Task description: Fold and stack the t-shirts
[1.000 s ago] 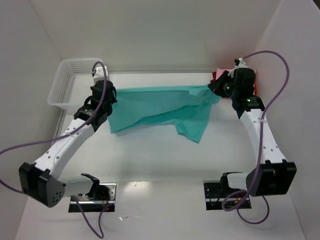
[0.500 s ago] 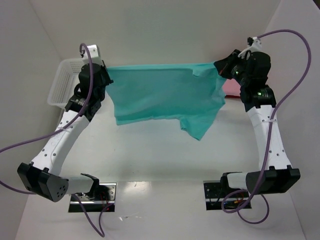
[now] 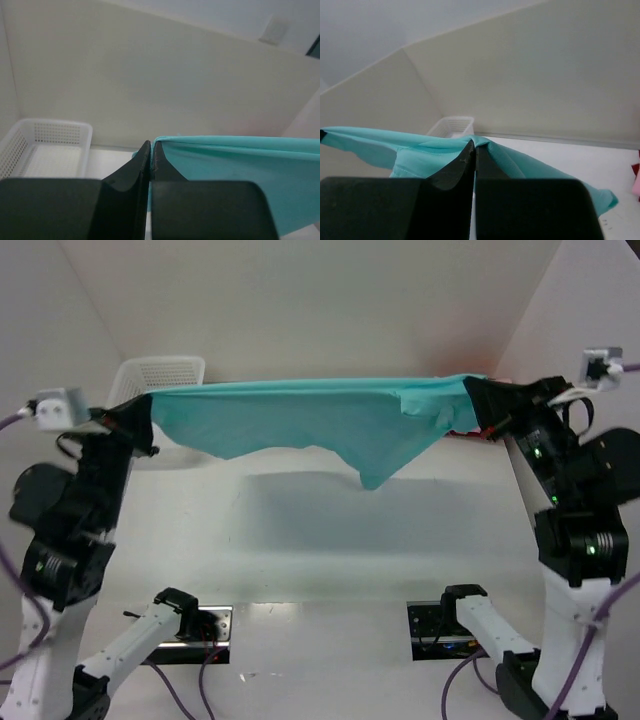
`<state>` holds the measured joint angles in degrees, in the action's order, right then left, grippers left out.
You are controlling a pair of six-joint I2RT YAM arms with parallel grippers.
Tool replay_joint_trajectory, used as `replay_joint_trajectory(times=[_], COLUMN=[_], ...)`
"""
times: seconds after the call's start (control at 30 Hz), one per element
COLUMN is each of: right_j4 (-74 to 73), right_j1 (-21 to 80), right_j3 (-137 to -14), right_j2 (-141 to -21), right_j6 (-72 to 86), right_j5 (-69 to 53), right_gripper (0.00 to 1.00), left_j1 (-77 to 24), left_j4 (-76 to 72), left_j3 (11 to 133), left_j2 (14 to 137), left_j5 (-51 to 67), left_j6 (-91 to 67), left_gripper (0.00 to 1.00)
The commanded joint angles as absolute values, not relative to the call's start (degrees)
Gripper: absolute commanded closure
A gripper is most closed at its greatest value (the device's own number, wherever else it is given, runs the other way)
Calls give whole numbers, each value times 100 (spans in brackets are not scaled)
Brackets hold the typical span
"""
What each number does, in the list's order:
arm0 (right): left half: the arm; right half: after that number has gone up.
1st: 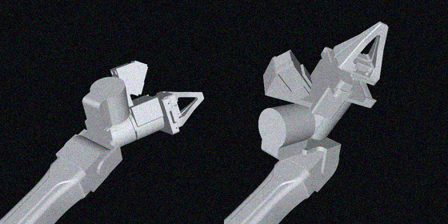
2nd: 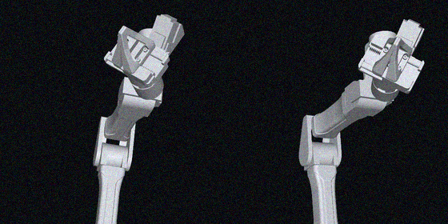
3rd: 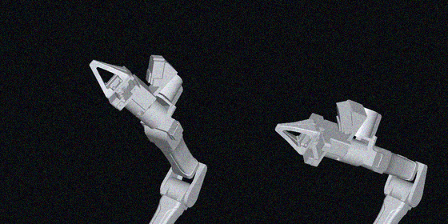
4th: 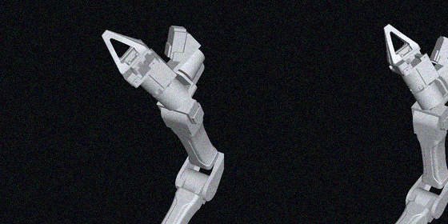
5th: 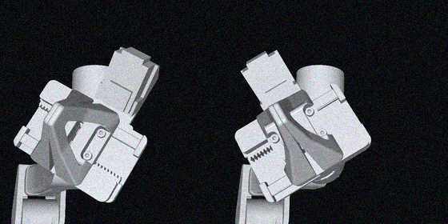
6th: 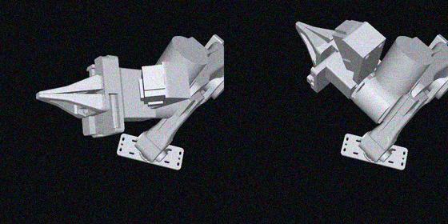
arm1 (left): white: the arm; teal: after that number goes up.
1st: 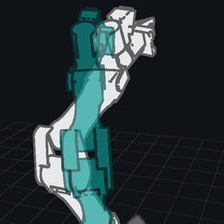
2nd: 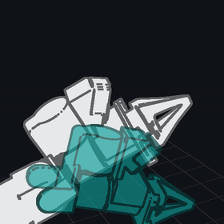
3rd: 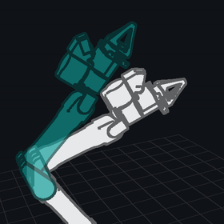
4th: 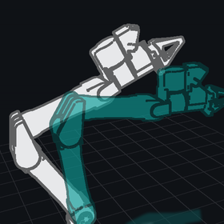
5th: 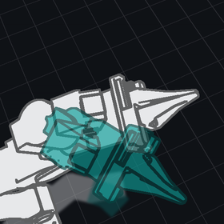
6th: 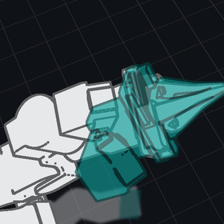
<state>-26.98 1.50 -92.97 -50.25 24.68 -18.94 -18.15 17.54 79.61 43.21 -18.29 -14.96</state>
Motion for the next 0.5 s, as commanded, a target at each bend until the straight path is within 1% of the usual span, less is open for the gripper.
replay_joint_trajectory(times=[0.0,0.13,0.3,0.47], right_j4=[-2828,-3157,-3182,-3048], right_j1=[53,53,53,53], right_j3=[-9352,-9422,-9361,-8724], right_j2=[-4371,-4190,-4317,-4690], right_j6=[2408,2356,2355,2355], right_j5=[-1389,-1196,-923,-809], right_gripper=[99,99,99,99], left_j1=[-1679,-1679,-1679,-1679], left_j4=[2188,2384,2347,2294], left_j3=[8036,8174,7944,7414], left_j2=[3819,3683,3961,4385], left_j5=[-2636,-2716,-2335,-2258], left_j6=[-1178,-1107,-1462,-1705], left_gripper=[100,100,100,100])
